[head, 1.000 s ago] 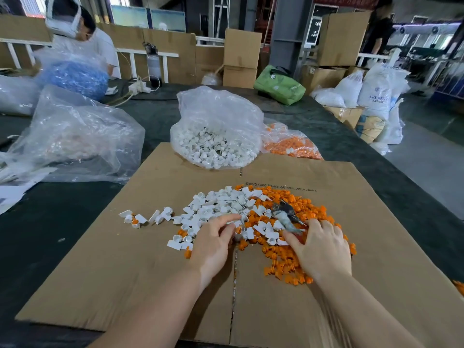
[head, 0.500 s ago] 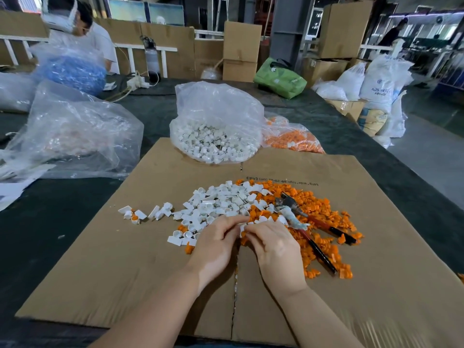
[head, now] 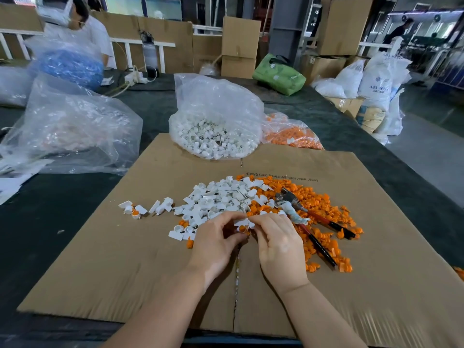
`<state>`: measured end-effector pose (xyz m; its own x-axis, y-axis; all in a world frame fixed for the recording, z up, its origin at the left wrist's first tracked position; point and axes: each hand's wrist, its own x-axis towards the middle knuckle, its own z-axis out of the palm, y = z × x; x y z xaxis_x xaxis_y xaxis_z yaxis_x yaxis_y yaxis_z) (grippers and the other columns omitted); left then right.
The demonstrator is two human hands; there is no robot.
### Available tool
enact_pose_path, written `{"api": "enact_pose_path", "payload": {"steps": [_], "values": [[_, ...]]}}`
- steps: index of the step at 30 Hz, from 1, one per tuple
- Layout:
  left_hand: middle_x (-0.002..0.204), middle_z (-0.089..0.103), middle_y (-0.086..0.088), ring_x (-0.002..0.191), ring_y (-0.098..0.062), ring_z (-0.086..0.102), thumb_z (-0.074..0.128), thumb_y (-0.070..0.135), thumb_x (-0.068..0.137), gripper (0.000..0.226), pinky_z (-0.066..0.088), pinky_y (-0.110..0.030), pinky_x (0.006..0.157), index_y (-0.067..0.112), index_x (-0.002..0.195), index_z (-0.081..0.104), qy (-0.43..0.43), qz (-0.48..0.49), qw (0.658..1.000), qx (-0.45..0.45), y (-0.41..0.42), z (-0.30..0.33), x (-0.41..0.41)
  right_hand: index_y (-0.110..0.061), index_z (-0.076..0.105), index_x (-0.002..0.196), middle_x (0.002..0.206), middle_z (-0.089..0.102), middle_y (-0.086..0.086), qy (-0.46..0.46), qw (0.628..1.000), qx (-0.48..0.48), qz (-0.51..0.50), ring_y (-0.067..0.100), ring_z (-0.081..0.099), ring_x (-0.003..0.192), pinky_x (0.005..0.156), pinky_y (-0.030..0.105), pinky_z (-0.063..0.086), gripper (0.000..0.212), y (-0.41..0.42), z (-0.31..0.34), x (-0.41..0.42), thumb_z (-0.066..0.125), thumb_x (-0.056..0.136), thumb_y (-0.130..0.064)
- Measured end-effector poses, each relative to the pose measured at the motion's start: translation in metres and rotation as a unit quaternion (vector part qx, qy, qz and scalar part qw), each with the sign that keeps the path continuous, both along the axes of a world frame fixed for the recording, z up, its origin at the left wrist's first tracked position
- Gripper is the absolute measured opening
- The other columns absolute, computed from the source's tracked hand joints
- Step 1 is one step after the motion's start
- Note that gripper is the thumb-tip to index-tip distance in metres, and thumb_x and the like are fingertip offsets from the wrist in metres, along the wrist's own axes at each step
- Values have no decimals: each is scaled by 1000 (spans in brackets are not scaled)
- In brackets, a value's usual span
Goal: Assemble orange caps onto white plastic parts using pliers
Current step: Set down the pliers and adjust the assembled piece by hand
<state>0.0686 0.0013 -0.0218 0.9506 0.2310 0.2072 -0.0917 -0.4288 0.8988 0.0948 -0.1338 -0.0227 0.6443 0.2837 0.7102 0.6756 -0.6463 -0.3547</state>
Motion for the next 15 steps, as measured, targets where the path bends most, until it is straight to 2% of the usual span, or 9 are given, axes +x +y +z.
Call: {"api": "enact_pose_path", "payload": {"steps": [3, 8, 12, 15], "values": [[92, 63, 26, 91, 13, 55, 75, 10, 78, 36, 37, 0, 77, 40, 95, 62, -4, -3, 1000, 14, 0, -1, 0, -4, 71, 91, 86, 68, 7, -12, 999, -18, 34, 24, 63, 77, 74, 30, 50, 16, 1, 2, -2, 64, 79, 2], [100, 64, 19, 98, 5, 57, 71, 8, 80, 33, 35, 2, 84, 28, 106, 67, 0, -10, 999, 38, 1, -4, 0, -5, 71, 80, 81, 66, 6, -15, 997, -58, 47, 23, 61, 72, 66, 33, 53, 12, 1, 4, -3, 77, 72, 1], [102, 65, 14, 98, 1, 56, 70, 10, 81, 33, 35, 2, 83, 22, 112, 68, -13, -7, 996, 83, -1, -5, 0, -7, 67, 73, 75, 63, 5, -6, 997, -60, 40, 22, 58, 68, 67, 25, 43, 13, 2, 5, -4, 77, 71, 1], [108, 67, 8, 96, 3, 54, 69, 9, 82, 33, 32, 6, 80, 19, 114, 67, -15, -11, 995, 103, -1, -5, 0, -6, 65, 71, 72, 61, 5, 1, 997, -63, 34, 22, 56, 65, 66, 24, 38, 14, 3, 4, -5, 76, 71, 3]]}}
